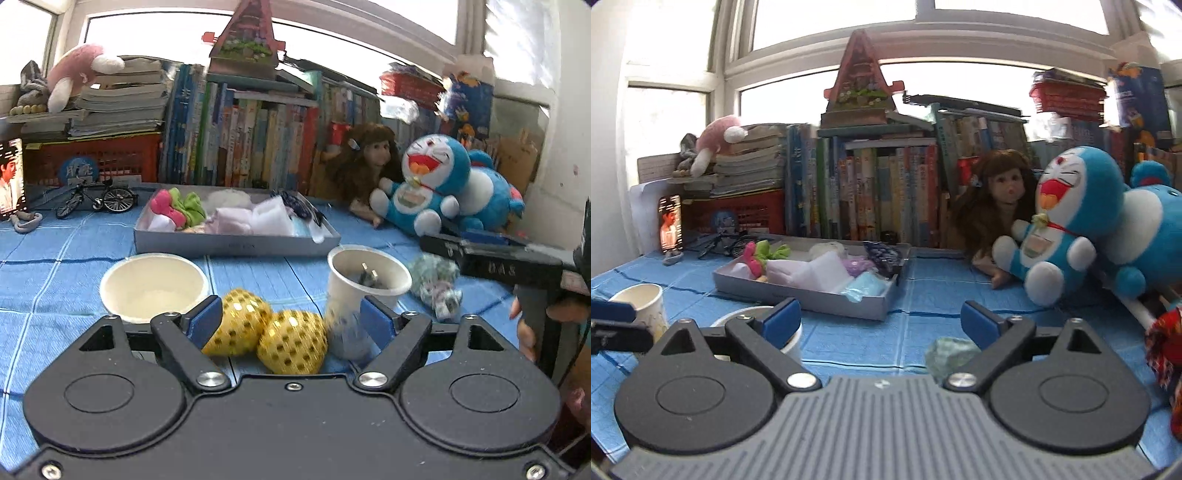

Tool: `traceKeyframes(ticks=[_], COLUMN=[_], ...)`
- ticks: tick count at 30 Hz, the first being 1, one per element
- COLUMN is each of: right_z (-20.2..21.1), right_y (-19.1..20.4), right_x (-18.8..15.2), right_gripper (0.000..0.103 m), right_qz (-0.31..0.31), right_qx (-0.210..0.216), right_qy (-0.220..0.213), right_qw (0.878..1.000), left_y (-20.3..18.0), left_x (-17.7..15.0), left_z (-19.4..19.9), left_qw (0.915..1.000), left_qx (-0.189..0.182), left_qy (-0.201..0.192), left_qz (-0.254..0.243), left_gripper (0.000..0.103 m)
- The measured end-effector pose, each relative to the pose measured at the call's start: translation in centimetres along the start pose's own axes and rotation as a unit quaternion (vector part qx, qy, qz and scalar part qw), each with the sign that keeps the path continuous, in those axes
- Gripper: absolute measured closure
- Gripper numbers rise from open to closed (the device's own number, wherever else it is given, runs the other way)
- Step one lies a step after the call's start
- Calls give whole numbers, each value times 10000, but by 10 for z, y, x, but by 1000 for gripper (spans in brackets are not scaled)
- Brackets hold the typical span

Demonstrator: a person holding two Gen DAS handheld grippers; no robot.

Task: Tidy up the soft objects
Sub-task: 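Move left tool to gold sequined hearts while right tool approaches green checked cloth, then close left tool on gold sequined hearts while right tool grips green checked cloth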

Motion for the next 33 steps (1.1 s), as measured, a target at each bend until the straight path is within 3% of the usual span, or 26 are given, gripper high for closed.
traceKeyframes(ticks=[5,15,28,33], right_z=[15,8,-14,-21], right_y=[-4,-23,-31,-28], right_x=[-19,-46,-57,-62], right_gripper=[4,4,5,13], right_qz=[139,116,270,329], right_qx=[-470,-932,-964,-820], right_qy=[-237,279,840,1118], right_qw=[9985,9952,9914,9898], left_y=[-7,0,-7,-8], left_x=[-25,-53,-57,-58], left_z=[-3,-29,-51,-55], left_qw=[9997,9952,9952,9957], left_qx=[56,569,760,707], left_qy=[149,382,335,354], left_qz=[201,704,519,483], left_gripper=[31,51,51,52])
Point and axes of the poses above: each gripper's, at about its wrist camera, not at the fingertips, and z roughly against the way its jaws point, y to its left, x to its top, the point moved 5 cm from there along -z, roughly the way its jaws point, and after that the axes turned 8 degrees about -y, right-handed, at the moved point
